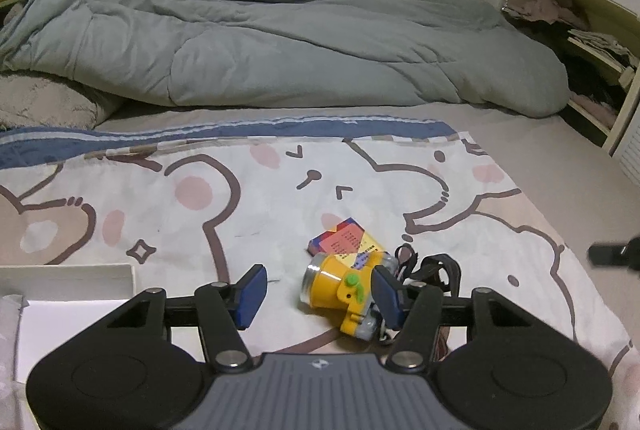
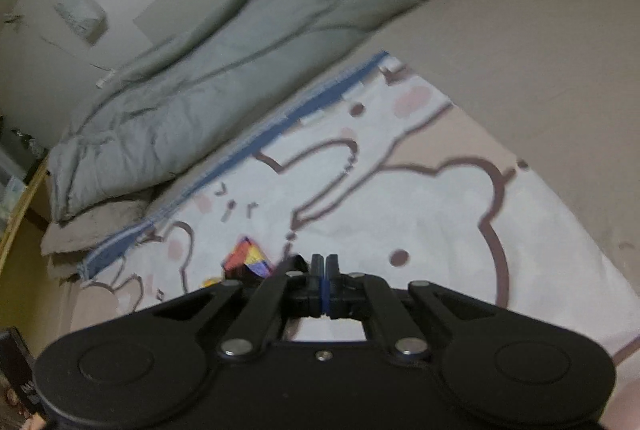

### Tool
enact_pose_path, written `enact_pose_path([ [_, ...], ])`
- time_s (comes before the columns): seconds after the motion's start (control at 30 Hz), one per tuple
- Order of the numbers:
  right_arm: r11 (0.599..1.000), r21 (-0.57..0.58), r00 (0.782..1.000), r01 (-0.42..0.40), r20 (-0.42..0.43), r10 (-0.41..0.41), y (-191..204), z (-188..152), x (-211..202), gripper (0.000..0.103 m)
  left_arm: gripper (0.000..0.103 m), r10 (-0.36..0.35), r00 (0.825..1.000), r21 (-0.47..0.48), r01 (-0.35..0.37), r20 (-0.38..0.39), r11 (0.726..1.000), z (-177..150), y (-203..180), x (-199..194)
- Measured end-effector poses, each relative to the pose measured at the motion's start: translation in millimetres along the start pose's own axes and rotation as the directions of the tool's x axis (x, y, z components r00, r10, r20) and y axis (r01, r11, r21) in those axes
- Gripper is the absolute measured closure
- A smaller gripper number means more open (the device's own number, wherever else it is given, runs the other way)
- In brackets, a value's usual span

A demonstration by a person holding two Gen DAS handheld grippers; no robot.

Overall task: Organize objects
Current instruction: 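Close the right tool on the black strap of the yellow headlamp, then lift the headlamp with the right tool while the left tool grasps the printed card box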

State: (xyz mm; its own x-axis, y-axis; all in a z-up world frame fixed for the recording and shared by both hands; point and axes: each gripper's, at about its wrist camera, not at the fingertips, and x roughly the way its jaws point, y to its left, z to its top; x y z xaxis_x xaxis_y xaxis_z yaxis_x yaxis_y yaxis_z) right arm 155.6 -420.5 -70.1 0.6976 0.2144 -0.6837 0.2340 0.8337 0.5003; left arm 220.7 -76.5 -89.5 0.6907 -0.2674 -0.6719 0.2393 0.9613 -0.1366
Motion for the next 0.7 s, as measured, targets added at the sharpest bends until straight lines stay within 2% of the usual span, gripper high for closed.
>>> enact_pose_path([
  [0.1, 1.000, 0.028, 0.999, -0.009, -0.043, 0.010, -0.1, -5.2, 18.8, 0.095, 0.045, 0.007, 1.000, -0.007, -0.007, 0.002, 1.000, 4.7, -3.5, 4.5],
  [0.17, 0.999, 0.041, 0.998, -0.016, -0.059, 0.018, 3.9, -7.7, 30.5, 0.077, 0.045, 0.007, 1.000, -0.016, -0.007, 0.005, 1.000, 8.5, -4.5, 8.7],
  [0.27, 0.999, 0.048, 0.997, -0.022, -0.067, 0.025, 12.1, -11.7, 46.5, 0.069, 0.045, 0.000, 1.000, -0.029, -0.001, -0.005, 1.000, 14.9, -4.8, 18.3],
  [0.33, 0.998, 0.060, 0.997, -0.026, -0.073, 0.030, 16.4, -13.9, 57.2, 0.065, 0.045, -0.003, 1.000, -0.039, 0.003, -0.017, 0.999, 18.5, -4.0, 25.8],
  [0.53, 0.995, 0.102, 0.993, -0.003, -0.121, 0.016, 26.8, -19.9, 97.2, 0.065, 0.044, -0.012, 0.997, -0.114, 0.003, -0.081, 0.993, 29.7, 4.0, 56.4],
  [0.6, 0.995, 0.103, 0.988, 0.010, -0.152, 0.006, 29.8, -23.0, 110.8, 0.063, 0.032, -0.024, 0.995, -0.150, 0.009, -0.096, 0.989, 33.8, 7.2, 65.6],
  [0.7, 0.993, 0.121, 0.980, 0.017, -0.198, 0.008, 30.3, -26.7, 128.3, 0.057, 0.030, -0.033, 0.993, -0.165, 0.015, -0.109, 0.986, 38.5, 7.9, 77.0],
])
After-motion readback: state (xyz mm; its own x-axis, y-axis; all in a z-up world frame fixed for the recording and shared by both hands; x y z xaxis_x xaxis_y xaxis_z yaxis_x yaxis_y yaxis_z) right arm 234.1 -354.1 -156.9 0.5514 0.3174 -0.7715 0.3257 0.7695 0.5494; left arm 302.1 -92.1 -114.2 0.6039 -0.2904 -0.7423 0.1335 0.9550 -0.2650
